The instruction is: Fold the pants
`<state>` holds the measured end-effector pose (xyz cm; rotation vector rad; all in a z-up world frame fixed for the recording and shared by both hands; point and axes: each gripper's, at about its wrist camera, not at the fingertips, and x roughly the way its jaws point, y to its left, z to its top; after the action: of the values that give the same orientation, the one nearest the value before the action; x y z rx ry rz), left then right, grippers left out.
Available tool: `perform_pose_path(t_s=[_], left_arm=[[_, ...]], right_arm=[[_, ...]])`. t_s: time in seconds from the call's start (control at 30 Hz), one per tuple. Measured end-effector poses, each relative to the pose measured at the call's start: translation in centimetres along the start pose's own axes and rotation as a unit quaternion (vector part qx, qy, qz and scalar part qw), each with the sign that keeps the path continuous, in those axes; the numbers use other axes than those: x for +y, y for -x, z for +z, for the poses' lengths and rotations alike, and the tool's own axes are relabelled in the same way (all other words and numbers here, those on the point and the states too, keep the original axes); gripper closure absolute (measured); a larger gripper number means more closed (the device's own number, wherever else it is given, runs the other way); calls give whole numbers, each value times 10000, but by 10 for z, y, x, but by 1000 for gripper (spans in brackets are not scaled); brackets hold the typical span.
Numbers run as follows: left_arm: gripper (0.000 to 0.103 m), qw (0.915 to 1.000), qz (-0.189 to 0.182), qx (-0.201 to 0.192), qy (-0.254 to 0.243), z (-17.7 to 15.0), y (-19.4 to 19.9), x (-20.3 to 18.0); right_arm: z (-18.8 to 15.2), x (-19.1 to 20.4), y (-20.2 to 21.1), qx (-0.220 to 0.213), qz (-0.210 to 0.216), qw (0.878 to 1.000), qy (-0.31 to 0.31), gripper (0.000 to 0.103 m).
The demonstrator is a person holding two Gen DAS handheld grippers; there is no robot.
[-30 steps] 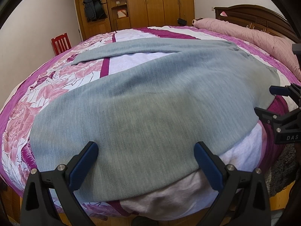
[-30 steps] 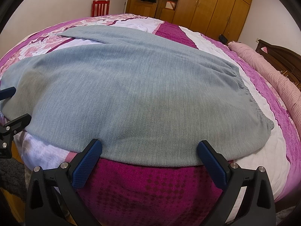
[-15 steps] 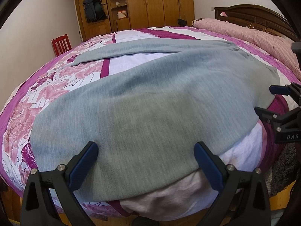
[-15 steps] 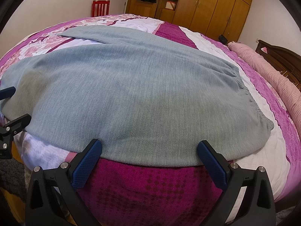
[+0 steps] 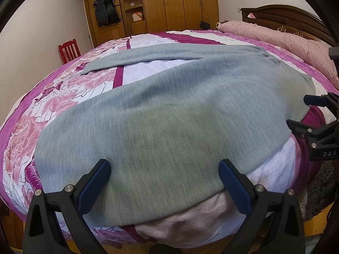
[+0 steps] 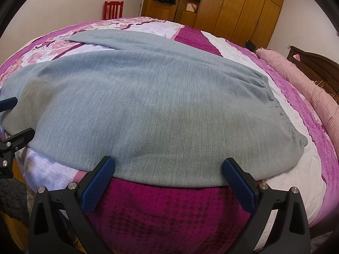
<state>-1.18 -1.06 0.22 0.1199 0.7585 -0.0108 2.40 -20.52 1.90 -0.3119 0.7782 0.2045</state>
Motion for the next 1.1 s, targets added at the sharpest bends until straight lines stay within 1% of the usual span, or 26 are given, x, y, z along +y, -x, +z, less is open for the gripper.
perform_pose_path(t_s=[0.5,0.6,0.67,0.7,0.77,0.8,0.83,0.87,0.93,0.97,1.0,1.03,1.07,1.1], left_arm=[[0,10000,-12,-3,15,-1,-1,2],[0,9997,-75,240,21,0,4,3],[0,9985,-168,519,57,-1,11,6],[0,9975,-279,610,203,-4,16,10],[0,9933,-536,694,750,-9,26,22],[0,9888,-721,715,1093,-11,31,30],[0,9818,-950,685,1496,-12,38,40],[1,9725,-1186,572,1922,-14,45,52],[2,9481,-1548,348,2755,-21,57,77],[3,9338,-1704,275,3136,-26,60,89],[3,9146,-1870,214,3580,-33,62,103],[4,8988,-1983,196,3904,-38,62,115],[5,8781,-2095,149,4300,-45,62,130],[7,8611,-2143,87,4611,-51,61,143]], right_arm=[[-1,0,1,-22,3,10000,-9,0],[-1,0,0,-29,-7,10000,-31,0],[-2,1,0,-23,-13,10000,-17,0],[-2,1,1,-19,-10,10000,-11,0],[-2,1,0,-20,12,10000,1,0],[-3,0,0,-34,35,10000,5,0],[-4,0,1,-48,47,10000,3,0],[-4,-1,1,-63,68,10000,-5,0],[-6,-2,1,-86,96,9999,-20,0],[-6,-3,1,-105,112,9999,-26,0],[-6,-3,1,-114,116,9999,-28,0],[-6,-3,1,-118,116,9999,-29,0],[-6,-3,1,-111,110,9999,-31,0],[-7,-3,1,-103,106,9999,-30,0]])
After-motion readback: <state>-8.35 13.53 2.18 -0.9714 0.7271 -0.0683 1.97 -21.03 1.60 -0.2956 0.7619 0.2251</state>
